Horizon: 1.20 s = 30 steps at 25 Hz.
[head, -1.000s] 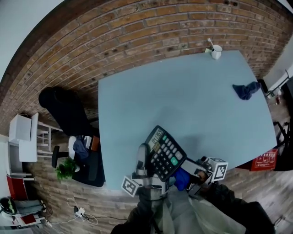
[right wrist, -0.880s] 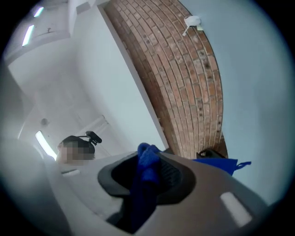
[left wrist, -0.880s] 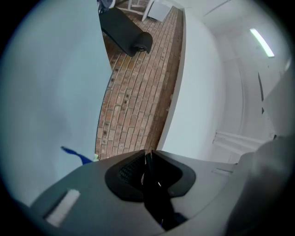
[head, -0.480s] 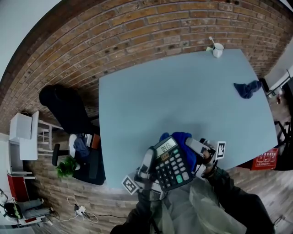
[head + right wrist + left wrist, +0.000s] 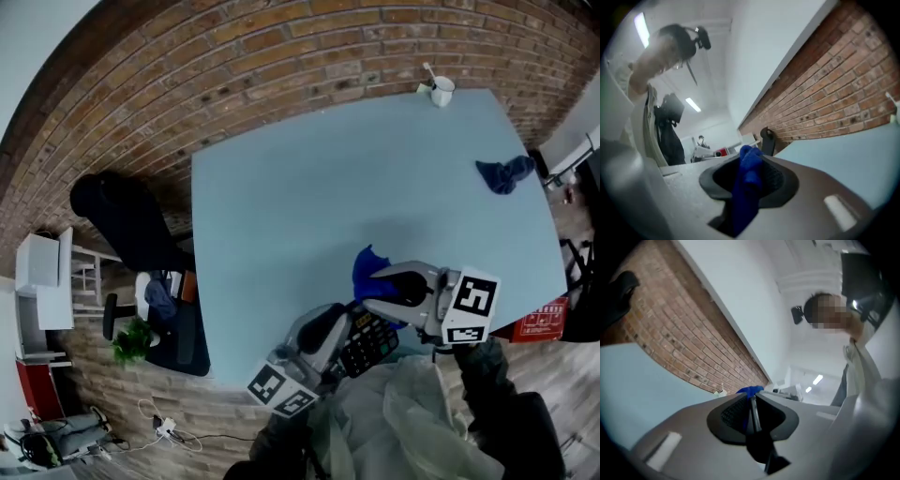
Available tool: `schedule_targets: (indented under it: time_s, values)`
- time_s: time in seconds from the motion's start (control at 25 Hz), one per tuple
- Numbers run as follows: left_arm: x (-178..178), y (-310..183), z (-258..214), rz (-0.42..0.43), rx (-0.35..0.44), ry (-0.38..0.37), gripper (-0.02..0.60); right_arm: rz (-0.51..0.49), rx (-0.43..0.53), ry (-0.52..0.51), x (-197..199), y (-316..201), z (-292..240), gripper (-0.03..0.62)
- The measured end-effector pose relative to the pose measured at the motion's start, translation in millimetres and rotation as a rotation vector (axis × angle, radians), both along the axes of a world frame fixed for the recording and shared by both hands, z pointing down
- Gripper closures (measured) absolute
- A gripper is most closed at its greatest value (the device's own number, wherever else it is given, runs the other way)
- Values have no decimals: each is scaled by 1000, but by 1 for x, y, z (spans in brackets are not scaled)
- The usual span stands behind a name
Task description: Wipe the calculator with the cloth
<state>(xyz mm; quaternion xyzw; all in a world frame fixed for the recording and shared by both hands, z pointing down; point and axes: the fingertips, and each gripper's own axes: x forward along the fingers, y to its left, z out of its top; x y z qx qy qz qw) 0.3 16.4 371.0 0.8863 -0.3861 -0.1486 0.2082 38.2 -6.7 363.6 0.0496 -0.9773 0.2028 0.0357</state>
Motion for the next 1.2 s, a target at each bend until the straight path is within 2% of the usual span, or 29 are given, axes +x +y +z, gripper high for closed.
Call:
schedule_targets:
  time_s: [0.08,0.16,0.28,0.36,0.48,0.56,0.64,0.72,0.84,0.92,1.0,1.12,1.2]
  values:
    - [12,-1,6,21,34,-93,528,-17,29,34,-7,10,3,490]
    - [13,-5,15,24,24,-90,528,-18,6,20,-10,9,8,490]
    - [3,-11,38,24,-41,-74,526,67,-157,1,-7,-12,41,490]
    - [-11,-16,50,19,-93,-22,526,180,-254,-3,4,-28,66,490]
    - [-44,-37,61,-54,-167,89,528,346,-298,59,22,-40,100,490]
    - [-58,-49,65,-115,-202,117,528,359,-246,113,17,-16,102,490]
    - [-61,-59,67,-144,-204,88,528,280,-144,149,-8,19,88,490]
    - [-57,-63,71,-141,-204,74,528,181,-59,197,-37,55,79,490]
    - [-46,-64,82,-88,-229,125,526,106,1,232,-66,75,77,490]
    - [-41,-64,84,-37,-241,152,522,184,50,255,-57,48,84,490]
    - [-37,-63,84,11,-250,195,523,355,75,326,-20,4,100,490]
    - [-31,-66,88,49,-269,244,525,587,21,398,27,-45,115,490]
    - [-24,-70,91,72,-277,246,525,632,0,382,22,-50,113,490]
